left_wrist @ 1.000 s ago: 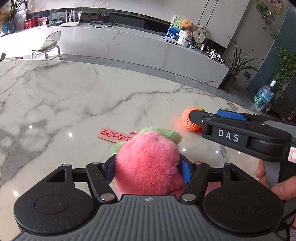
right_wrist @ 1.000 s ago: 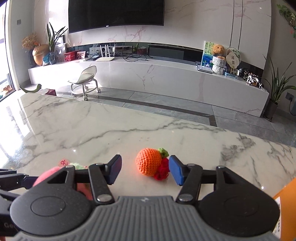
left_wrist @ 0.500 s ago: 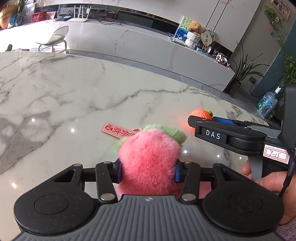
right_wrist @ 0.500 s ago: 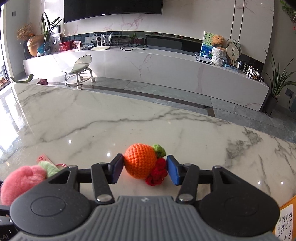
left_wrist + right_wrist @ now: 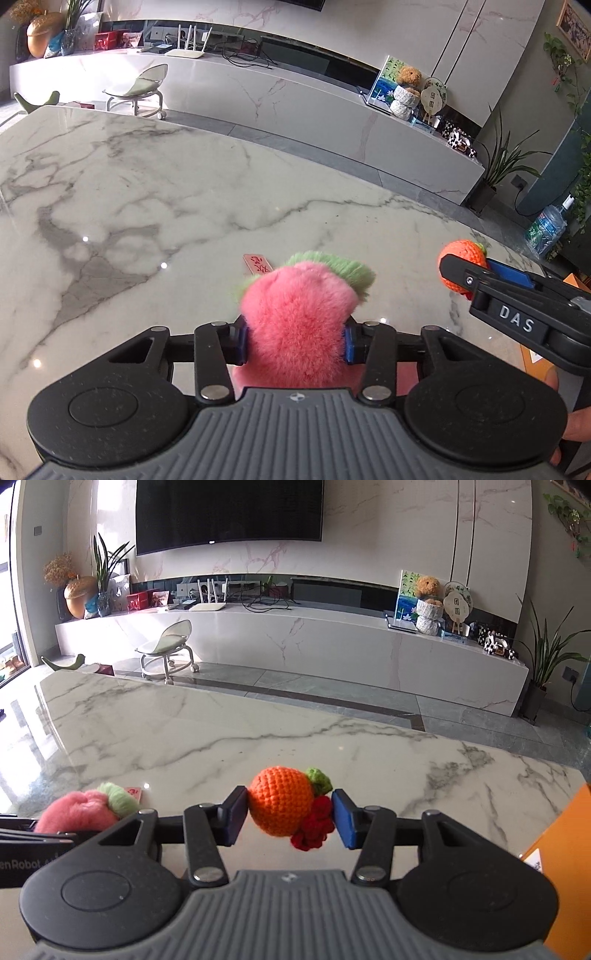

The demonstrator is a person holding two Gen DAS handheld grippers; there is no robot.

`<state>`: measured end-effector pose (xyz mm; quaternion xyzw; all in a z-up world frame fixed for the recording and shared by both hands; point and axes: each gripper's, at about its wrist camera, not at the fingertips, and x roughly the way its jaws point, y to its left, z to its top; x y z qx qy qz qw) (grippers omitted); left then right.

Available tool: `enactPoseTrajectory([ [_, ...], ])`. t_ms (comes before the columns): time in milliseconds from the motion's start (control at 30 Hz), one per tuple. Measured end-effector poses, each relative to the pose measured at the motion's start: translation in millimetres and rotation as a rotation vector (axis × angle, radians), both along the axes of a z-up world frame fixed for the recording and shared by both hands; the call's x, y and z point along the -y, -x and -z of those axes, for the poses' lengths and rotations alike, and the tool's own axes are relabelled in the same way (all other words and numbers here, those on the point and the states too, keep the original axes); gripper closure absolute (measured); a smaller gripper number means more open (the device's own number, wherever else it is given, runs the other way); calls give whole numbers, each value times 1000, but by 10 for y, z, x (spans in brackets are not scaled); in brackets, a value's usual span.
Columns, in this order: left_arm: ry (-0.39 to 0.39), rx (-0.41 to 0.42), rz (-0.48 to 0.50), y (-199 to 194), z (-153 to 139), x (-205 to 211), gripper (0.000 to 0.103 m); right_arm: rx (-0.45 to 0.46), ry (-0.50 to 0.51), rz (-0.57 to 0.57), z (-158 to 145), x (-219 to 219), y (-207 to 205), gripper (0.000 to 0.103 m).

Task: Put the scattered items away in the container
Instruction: 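Lift the peach ball and strawberry and turn both grippers toward the orange box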

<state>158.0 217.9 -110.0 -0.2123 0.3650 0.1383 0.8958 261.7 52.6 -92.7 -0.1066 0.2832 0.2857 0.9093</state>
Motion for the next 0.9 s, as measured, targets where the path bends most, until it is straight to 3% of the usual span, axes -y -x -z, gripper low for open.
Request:
enactPoseTrajectory([
  [533,-73,119,112,532,-640,591,56,87,-61,55,-537,697,939,51],
  [567,-80,127,125,546,-677,646,69,91,-65,62,-560,764,984,51],
  [600,-86,133,140,557,-715,702,88,96,-69,70,-582,832,1030,51],
  [633,-94,136,151,562,-744,756,94,102,-72,76,-604,889,1073,51],
  [767,-122,131,190,557,-758,933,95,118,-77,97,-658,1069,1214,51],
  [900,-104,84,208,559,-602,994,95,72,-75,110,-564,1180,1260,51],
])
